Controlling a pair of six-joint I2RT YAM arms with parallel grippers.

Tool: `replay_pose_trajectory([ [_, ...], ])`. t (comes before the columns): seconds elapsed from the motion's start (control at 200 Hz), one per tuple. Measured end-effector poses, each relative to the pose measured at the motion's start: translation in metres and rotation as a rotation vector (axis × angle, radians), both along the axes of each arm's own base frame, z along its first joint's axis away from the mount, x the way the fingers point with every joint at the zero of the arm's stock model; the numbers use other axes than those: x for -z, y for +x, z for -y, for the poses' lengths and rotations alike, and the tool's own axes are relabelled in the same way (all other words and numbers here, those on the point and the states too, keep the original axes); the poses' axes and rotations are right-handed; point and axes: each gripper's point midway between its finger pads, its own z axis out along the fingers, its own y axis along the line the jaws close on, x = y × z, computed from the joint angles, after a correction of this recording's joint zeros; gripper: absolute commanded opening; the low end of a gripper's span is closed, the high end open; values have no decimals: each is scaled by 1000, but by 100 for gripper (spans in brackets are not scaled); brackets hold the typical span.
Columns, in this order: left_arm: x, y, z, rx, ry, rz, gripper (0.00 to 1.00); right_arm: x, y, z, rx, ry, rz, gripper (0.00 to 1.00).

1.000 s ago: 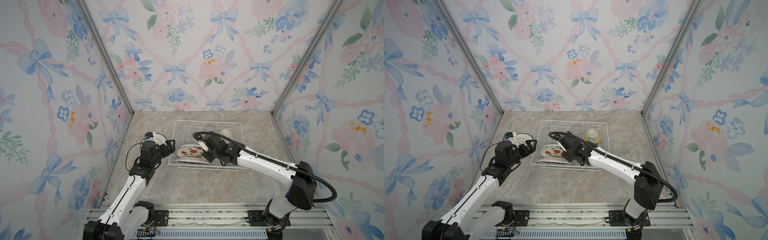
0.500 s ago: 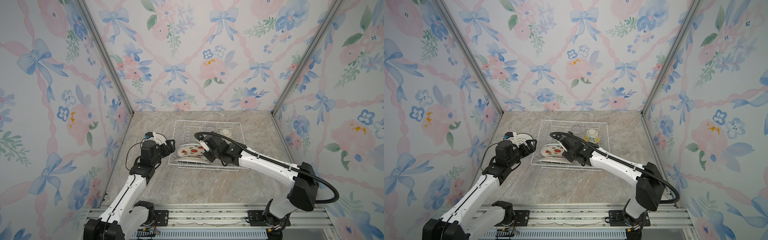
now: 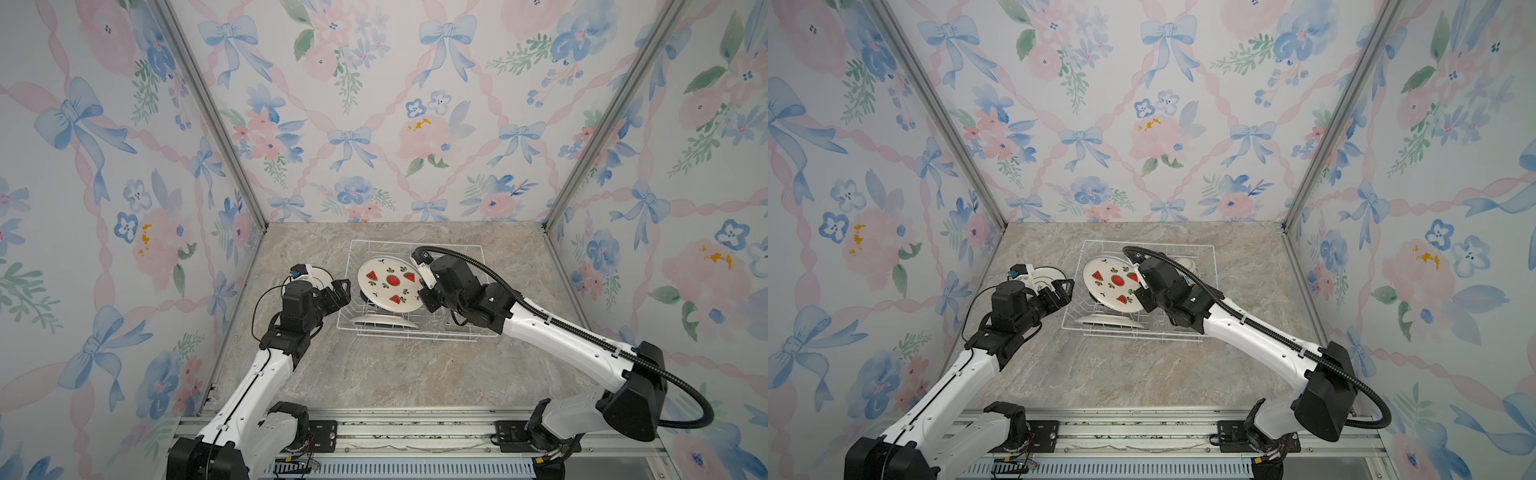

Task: Unload the mixed dishes from the dish rack
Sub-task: 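Lift the watermelon plate up out of the rack with the right gripper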

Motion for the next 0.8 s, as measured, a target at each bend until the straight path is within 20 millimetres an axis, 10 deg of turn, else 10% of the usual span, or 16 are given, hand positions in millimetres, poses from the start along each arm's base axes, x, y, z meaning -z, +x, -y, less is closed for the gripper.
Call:
replay_pose_trajectory([
  [0.8,0,0,1,3,0,0,98,-7,17,19,96,159,-73,0],
])
